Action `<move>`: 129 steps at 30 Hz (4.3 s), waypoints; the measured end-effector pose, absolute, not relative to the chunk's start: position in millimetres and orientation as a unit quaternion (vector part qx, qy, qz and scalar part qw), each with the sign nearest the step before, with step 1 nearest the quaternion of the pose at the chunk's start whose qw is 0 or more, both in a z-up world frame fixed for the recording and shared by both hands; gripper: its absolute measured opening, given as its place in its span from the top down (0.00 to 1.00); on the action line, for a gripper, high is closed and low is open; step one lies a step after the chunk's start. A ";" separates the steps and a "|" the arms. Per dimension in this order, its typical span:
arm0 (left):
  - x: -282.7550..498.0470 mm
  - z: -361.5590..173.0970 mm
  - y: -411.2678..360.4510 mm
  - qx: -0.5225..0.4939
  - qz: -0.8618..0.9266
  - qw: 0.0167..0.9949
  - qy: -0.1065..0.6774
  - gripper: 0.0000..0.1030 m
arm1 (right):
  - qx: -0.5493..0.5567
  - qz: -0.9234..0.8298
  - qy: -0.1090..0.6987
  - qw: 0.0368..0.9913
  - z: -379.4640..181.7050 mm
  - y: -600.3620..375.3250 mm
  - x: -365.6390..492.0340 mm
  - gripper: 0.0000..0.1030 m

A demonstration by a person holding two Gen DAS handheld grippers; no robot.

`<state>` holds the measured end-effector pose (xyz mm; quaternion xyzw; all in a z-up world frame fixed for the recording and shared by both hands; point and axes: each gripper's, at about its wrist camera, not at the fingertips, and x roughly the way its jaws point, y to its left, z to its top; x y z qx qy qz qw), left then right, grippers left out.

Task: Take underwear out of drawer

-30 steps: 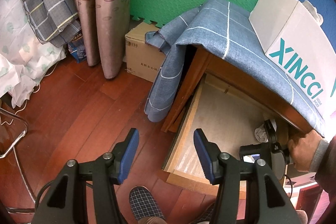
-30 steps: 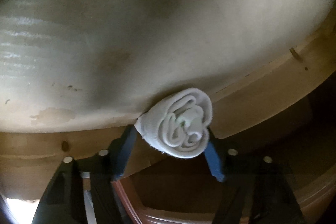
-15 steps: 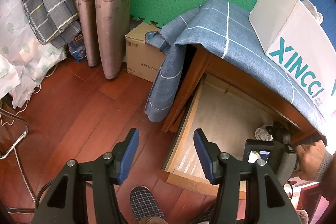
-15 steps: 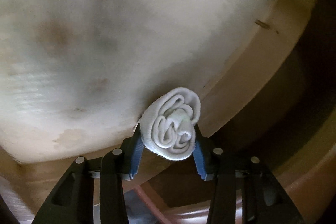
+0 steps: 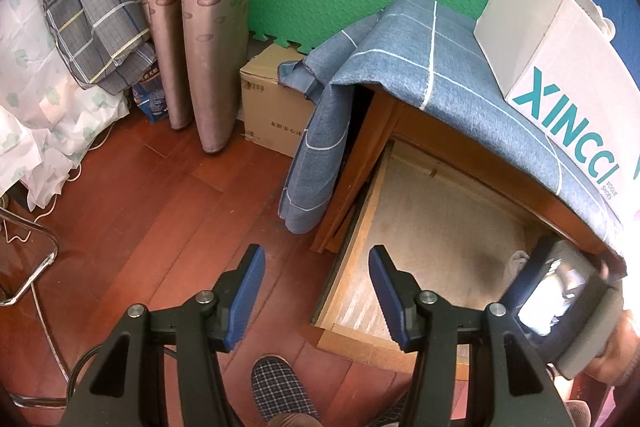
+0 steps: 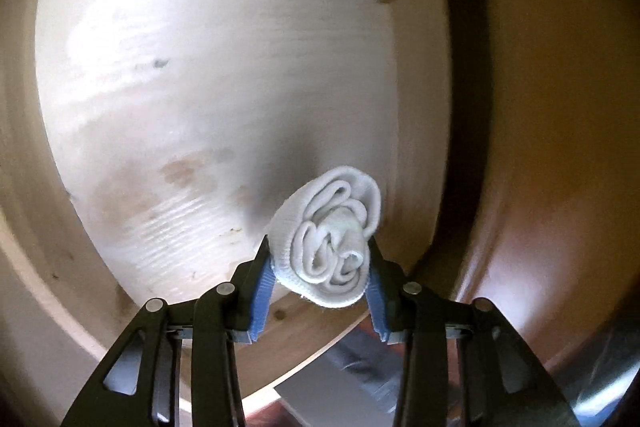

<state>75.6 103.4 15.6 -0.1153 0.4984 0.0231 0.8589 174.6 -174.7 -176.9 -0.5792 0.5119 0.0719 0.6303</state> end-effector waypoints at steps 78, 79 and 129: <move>73.4 97.4 68.4 0.041 0.006 0.894 0.446 0.46 | -0.014 -0.007 0.449 0.894 112.9 -316.5 244.3 0.47; 74.1 97.4 67.1 0.040 0.004 0.894 0.446 0.46 | -0.018 -0.006 0.446 0.895 113.2 -316.4 243.1 0.38; -30.1 151.6 2.8 0.071 -0.063 0.900 0.426 0.46 | 0.018 -0.007 0.458 0.889 37.5 -287.0 -23.8 0.01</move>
